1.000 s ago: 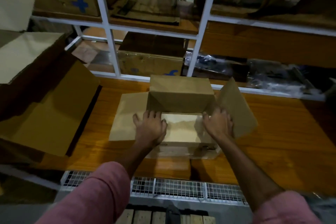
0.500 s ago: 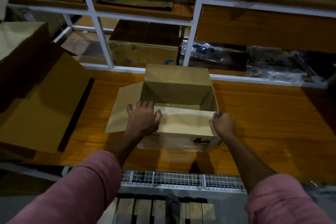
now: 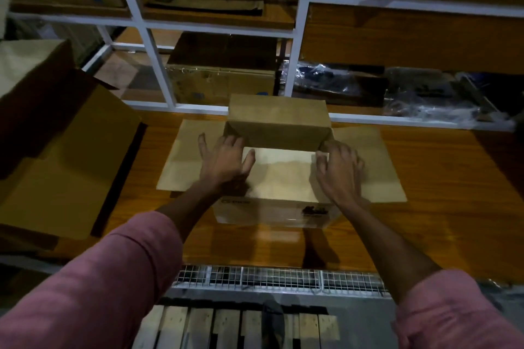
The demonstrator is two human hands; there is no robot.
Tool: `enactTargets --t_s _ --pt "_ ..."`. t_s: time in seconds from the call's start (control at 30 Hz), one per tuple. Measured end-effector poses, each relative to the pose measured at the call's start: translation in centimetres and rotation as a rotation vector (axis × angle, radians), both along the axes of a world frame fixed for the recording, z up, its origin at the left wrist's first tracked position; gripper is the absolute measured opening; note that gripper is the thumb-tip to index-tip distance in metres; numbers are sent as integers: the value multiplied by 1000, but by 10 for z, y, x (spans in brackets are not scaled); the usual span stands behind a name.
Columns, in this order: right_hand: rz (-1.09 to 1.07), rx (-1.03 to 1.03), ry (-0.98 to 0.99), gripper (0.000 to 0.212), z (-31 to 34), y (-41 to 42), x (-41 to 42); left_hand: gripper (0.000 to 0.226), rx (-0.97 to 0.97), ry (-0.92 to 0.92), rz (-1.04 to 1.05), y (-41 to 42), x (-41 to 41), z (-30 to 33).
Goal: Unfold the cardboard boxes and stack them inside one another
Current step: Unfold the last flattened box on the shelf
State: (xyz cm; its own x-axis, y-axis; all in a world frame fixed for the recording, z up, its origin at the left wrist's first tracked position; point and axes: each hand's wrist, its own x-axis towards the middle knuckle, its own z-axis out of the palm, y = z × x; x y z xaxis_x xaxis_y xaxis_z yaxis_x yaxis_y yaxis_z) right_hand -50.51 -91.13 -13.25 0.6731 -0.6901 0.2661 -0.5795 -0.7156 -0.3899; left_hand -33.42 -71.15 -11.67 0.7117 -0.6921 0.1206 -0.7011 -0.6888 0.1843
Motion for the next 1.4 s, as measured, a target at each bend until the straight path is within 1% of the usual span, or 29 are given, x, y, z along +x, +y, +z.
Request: enactTargets --t_s 0.07,0.1,0.13,0.17,0.23,0.27,0.33,0.37,0.4,0.43,0.47,0.53,0.57,0.63,0.7,0.77,0.83,0.9,0.97,1.03,1.07,1.17,1.27,1.33,1.4 --pt "125 -58 -29 39 24 6 7 37 -142 -73 -13 0 -9 23" --pt "188 -50 -17 44 36 9 10 35 -208 -52 -29 0 -13 35" --pt "242 -17 27 47 49 13 13 37 -231 -2 -34 1 -16 47" --pt "276 18 108 49 60 17 15 39 -208 77 -35 0 -17 55" --pt "290 58 295 46 78 22 18 34 -93 314 -43 1 -21 69" --pt "288 97 384 42 84 23 18 29 -34 446 -59 3 -24 73" --pt "329 252 536 27 94 26 15 21 47 665 -106 9 -32 78" --pt "360 355 591 17 95 26 12 21 87 744 -146 13 -38 80" --pt "391 449 644 13 96 28 7 23 150 787 -193 16 -44 81" --pt "417 511 686 19 93 32 1 27 224 793 -240 19 -49 78" --pt "430 542 717 30 86 36 -6 33 289 777 -271 23 -55 72" --pt "434 546 745 45 65 49 -19 39 329 740 -276 31 -66 46" --pt "438 502 751 48 50 56 -26 39 308 718 -265 36 -72 30" --pt "429 354 709 49 24 65 -37 35 273 572 -230 47 -81 1" --pt "388 251 622 43 7 70 -46 32 262 372 -212 55 -85 -19" --pt "356 249 543 36 -2 74 -52 32 272 250 -217 59 -86 -30" --pt "320 233 471 24 -12 82 -55 33 273 194 -203 60 -86 -37" --pt "281 126 405 15 -21 90 -55 32 240 165 -176 60 -87 -43" --pt "246 40 368 10 -28 96 -56 36 192 138 -162 63 -91 -47" --pt "239 11 339 9 -33 97 -62 43 163 74 -183 71 -98 -46" --pt "234 1 318 14 -37 99 -67 46 146 45 -175 77 -104 -45" --pt "160 -46 258 41 -46 105 -84 59 98 31 -46 91 -123 -46" --pt "24 -139 218 57 -52 115 -104 76 92 69 36 100 -131 -62" --pt "-57 -142 247 66 -53 117 -118 90 131 104 59 105 -129 -68" --pt "-103 -78 324 76 -53 115 -128 105 137 109 59 109 -127 -69"
